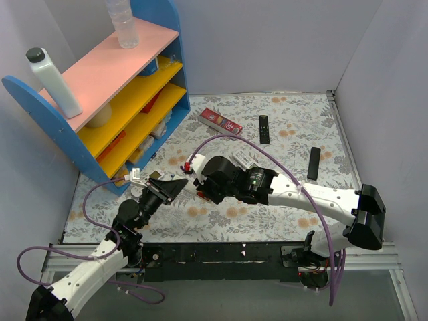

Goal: Load the batteries into the remote control
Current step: Load the battery into the remote control.

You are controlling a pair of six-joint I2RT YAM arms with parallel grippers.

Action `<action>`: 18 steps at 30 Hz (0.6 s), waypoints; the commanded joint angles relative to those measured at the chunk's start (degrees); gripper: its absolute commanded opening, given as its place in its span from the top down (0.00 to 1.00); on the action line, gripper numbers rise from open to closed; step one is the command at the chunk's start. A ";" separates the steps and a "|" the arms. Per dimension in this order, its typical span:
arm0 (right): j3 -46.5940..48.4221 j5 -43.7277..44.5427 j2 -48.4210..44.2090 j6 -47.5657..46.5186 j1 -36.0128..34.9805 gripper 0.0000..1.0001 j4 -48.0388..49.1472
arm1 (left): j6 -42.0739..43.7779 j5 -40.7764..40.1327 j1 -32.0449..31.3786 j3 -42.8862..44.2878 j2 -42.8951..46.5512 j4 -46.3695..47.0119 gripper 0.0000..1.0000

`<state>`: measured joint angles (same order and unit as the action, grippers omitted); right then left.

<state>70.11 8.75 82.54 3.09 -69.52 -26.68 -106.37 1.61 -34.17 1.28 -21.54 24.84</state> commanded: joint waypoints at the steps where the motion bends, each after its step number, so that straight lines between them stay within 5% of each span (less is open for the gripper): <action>1: 1.09 -0.32 2.18 0.42 -0.27 0.79 -0.83 | -8.77 2.96 -0.46 -13.85 2.82 9.88 1.00; 18: 1.44 -0.05 -0.10 -0.28 -0.18 0.72 -1.98 | -15.27 2.08 -0.46 -13.76 4.49 7.68 1.00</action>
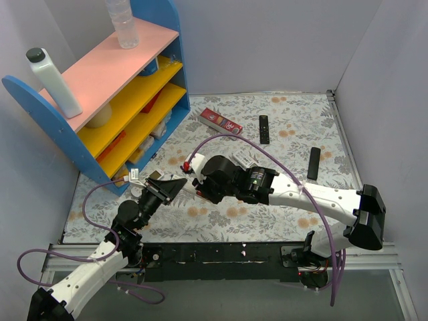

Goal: Load the batteries into the remote control
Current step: Load the battery into the remote control.

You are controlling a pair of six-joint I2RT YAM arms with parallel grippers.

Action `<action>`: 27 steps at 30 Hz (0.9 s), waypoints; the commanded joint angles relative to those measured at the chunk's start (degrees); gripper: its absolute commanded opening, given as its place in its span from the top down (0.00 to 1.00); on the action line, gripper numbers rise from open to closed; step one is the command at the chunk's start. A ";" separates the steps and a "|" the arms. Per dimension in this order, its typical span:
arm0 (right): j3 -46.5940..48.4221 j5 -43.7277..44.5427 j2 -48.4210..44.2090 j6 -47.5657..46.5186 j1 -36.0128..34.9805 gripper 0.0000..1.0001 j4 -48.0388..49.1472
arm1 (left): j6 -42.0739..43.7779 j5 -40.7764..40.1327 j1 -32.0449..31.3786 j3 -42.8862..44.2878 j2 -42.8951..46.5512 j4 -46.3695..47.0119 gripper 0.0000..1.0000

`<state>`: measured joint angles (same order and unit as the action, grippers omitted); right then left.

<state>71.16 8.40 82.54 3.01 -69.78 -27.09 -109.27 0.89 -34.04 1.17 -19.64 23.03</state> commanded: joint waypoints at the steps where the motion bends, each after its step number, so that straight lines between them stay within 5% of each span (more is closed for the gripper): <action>1: 0.47 0.21 -0.28 -0.28 0.08 0.72 -1.47 | -12.54 2.89 -0.50 -13.56 2.59 9.49 1.00; 14: 5.75 -0.67 -3.00 -2.83 0.08 0.63 -1.03 | -13.33 3.25 -0.59 -13.56 0.65 8.26 1.00; 27: -0.31 1.96 -13.37 -3.53 0.08 0.63 1.43 | -13.95 3.33 -0.59 -13.47 0.21 7.30 1.00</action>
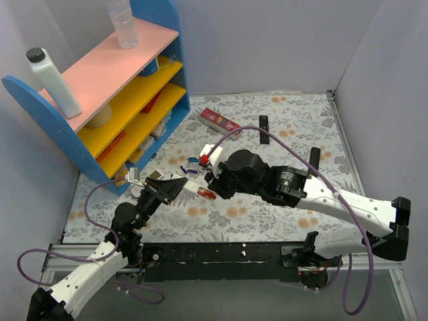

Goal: Load the batteries into the remote control
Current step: Load the battery into the remote control.

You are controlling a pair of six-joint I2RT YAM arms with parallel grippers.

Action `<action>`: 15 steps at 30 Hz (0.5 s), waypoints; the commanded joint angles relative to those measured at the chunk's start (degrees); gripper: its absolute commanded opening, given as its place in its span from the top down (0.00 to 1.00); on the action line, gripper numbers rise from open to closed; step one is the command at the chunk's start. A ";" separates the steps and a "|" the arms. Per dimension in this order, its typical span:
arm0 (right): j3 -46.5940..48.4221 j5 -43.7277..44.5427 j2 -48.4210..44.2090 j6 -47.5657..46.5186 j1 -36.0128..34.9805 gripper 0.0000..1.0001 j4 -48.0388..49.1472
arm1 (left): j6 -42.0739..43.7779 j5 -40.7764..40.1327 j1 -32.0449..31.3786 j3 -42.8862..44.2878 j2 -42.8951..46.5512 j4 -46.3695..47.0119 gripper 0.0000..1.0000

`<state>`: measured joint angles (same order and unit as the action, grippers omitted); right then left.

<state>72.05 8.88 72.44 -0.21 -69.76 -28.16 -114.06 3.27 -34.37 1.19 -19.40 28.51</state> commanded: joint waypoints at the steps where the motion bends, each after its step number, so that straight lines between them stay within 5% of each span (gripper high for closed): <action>1: -1.65 1.57 -3.80 -0.23 -0.03 0.63 2.32 | -9.16 1.04 -0.17 -13.50 0.06 1.72 1.00; 15: -8.68 -2.47 -9.25 3.46 -0.03 0.72 1.53 | -9.51 0.86 -0.26 -13.50 -0.47 1.46 1.00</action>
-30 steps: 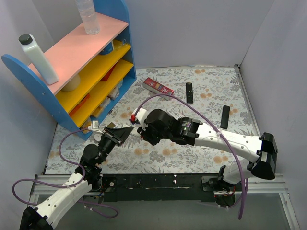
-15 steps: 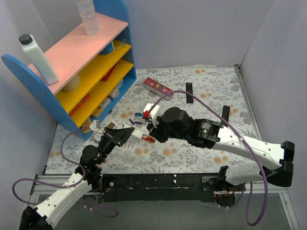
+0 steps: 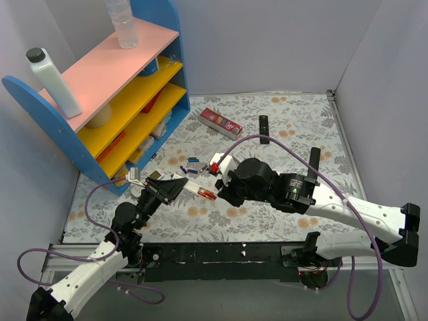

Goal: Load the batteries into the remote control
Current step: Load the battery into the remote control.

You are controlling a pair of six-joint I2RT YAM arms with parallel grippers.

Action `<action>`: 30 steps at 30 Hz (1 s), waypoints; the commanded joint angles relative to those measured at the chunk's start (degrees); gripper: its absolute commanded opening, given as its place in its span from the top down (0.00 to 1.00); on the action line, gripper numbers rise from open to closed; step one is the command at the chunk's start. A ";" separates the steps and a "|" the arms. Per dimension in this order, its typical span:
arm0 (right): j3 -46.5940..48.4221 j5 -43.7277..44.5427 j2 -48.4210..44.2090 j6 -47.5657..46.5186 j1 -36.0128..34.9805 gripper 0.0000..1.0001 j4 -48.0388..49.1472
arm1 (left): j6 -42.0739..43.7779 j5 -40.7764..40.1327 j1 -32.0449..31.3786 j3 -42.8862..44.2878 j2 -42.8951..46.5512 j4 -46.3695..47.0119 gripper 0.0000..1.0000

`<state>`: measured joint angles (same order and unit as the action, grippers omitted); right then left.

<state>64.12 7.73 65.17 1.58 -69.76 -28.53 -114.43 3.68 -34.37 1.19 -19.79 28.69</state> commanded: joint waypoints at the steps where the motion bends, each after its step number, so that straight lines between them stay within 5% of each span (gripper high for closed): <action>1: -1.10 -1.48 -2.23 1.75 0.06 0.73 2.08 | -9.14 0.45 -0.26 -13.50 0.02 1.20 1.00; 30: -1.71 -5.44 -0.83 1.93 -0.03 0.73 4.89 | -9.32 0.89 -0.26 -13.50 0.28 1.37 1.00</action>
<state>62.43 2.94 63.79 3.07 -69.76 -26.46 -114.43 3.92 -34.37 1.19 -19.88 28.69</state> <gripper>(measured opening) 0.272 0.279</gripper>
